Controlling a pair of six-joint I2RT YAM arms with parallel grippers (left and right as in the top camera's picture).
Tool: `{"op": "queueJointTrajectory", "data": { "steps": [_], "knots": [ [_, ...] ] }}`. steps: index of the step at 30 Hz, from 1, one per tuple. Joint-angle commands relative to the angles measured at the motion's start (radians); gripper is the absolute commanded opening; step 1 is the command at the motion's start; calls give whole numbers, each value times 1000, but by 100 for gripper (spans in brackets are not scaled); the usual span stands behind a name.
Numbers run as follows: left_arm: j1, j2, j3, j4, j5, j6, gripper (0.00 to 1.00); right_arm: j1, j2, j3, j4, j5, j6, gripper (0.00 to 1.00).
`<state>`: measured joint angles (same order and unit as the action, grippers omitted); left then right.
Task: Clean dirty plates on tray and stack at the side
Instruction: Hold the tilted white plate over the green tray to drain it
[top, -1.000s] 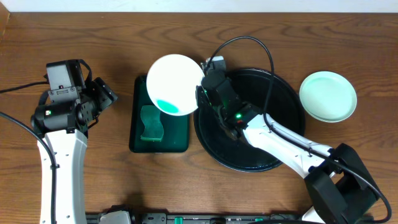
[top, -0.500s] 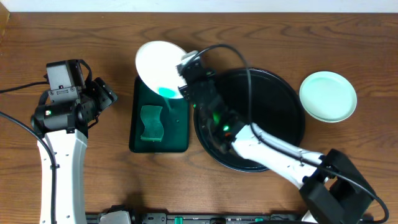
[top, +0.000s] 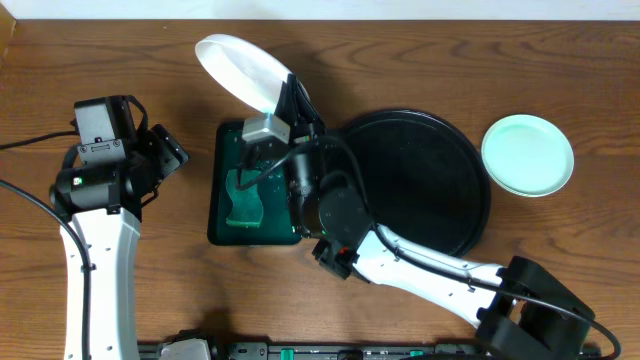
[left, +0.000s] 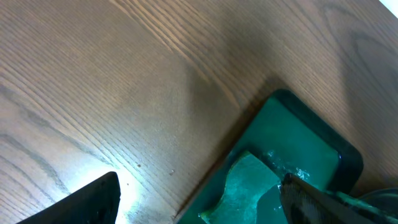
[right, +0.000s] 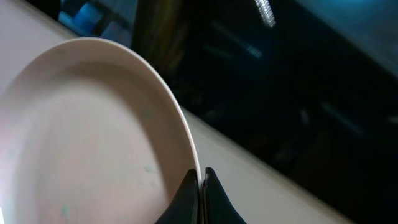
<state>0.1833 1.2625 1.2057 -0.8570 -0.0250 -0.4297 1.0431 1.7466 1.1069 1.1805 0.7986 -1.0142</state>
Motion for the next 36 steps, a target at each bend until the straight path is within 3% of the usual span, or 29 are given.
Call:
{"op": "queueJointTrajectory", "data": {
  "steps": [1, 10, 18, 21, 25, 29, 33, 36],
  "knots": [
    [5, 9, -6, -3, -1, -2, 82, 27, -4, 13, 41, 12, -177, 1],
    [5, 9, -6, -3, -2, -2, 82, 38, -3, 13, 29, 4, -192, 1],
    [5, 9, -6, -3, -1, -2, 82, 38, -3, 13, -100, -6, -174, 1],
    [5, 9, -6, -3, -1, -2, 82, 39, -3, 13, -121, -12, -72, 1],
    [5, 9, -6, -3, -1, -2, 82, 37, -3, 13, -145, -2, -76, 1],
    [5, 9, -6, -3, -2, -2, 82, 35, -3, 13, -191, -7, 80, 1],
    [5, 9, -6, -3, -1, -2, 82, 35, -3, 13, -242, 2, 57, 1],
    [5, 9, -6, -3, -2, -2, 82, 34, -3, 13, -252, 8, 142, 1]
  ]
}}
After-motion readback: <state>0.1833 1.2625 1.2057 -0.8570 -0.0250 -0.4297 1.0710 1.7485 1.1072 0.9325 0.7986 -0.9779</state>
